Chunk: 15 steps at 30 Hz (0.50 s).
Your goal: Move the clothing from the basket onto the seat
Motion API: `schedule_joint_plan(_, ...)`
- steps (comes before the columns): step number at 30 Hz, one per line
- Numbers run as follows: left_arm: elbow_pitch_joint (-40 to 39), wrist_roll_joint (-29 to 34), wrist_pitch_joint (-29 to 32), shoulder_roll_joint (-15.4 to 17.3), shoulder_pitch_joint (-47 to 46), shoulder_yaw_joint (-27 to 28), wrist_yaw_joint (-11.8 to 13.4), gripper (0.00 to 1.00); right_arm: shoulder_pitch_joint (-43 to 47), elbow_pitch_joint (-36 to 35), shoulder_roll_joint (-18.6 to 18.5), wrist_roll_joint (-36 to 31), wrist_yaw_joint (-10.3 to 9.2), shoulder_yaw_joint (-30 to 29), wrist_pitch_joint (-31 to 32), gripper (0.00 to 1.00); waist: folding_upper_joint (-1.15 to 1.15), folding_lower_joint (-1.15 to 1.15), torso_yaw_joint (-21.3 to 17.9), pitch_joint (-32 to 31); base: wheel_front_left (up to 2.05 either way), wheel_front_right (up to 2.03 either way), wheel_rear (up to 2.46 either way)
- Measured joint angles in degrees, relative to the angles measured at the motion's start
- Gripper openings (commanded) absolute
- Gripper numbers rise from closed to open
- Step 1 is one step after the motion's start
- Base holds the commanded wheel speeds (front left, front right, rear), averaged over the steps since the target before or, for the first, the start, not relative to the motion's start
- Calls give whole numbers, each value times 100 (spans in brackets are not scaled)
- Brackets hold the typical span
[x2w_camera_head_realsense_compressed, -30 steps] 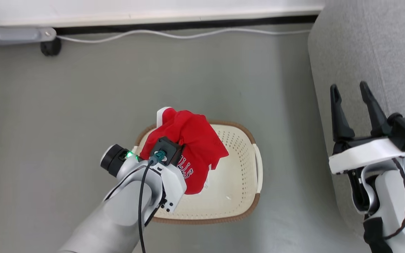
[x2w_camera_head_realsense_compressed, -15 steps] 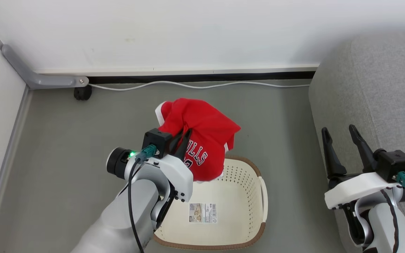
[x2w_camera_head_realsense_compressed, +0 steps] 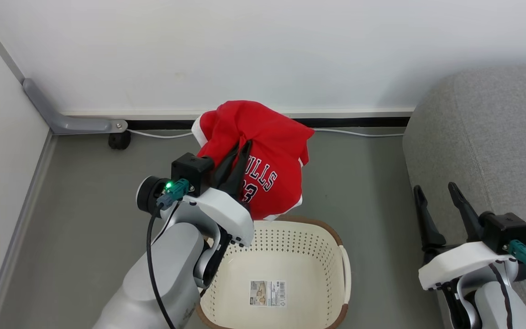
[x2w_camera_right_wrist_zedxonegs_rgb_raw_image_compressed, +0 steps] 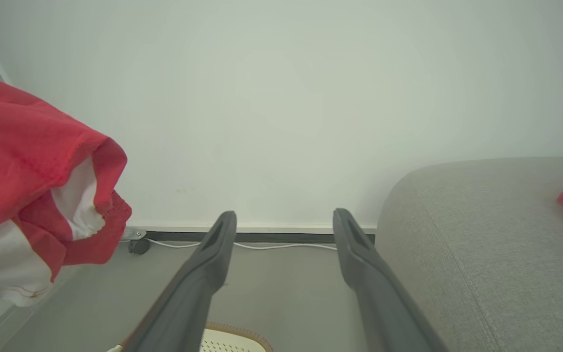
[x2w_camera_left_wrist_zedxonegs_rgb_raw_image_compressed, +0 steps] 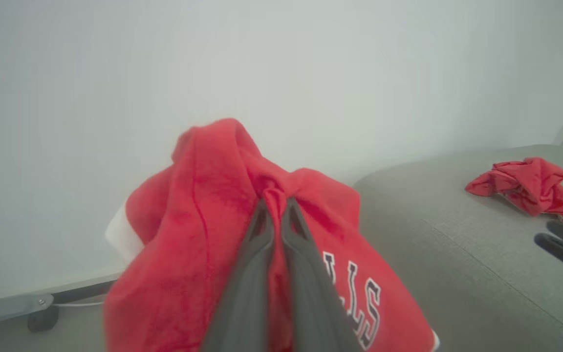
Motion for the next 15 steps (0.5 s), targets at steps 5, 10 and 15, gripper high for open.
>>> schedule_joint_plan(5, -773, 38, -1, -16, 38, 115, -98, 0, 147, 24, 27, -1, 0, -46, 0, 100, 0, 0, 76, -118, 0, 0, 0)
schedule_joint_plan(10, -1260, 142, -25, -23, 32, 3, -96, 0, 151, 38, 47, -1, 0, -66, 1, 100, 0, 0, 105, -132, 0, 0, 0)
schedule_joint_plan(15, -1393, 111, -25, -19, 27, -88, -73, 0, 151, 74, 71, -1, 0, -64, 1, 100, 0, 0, 88, -130, 0, 0, 0)
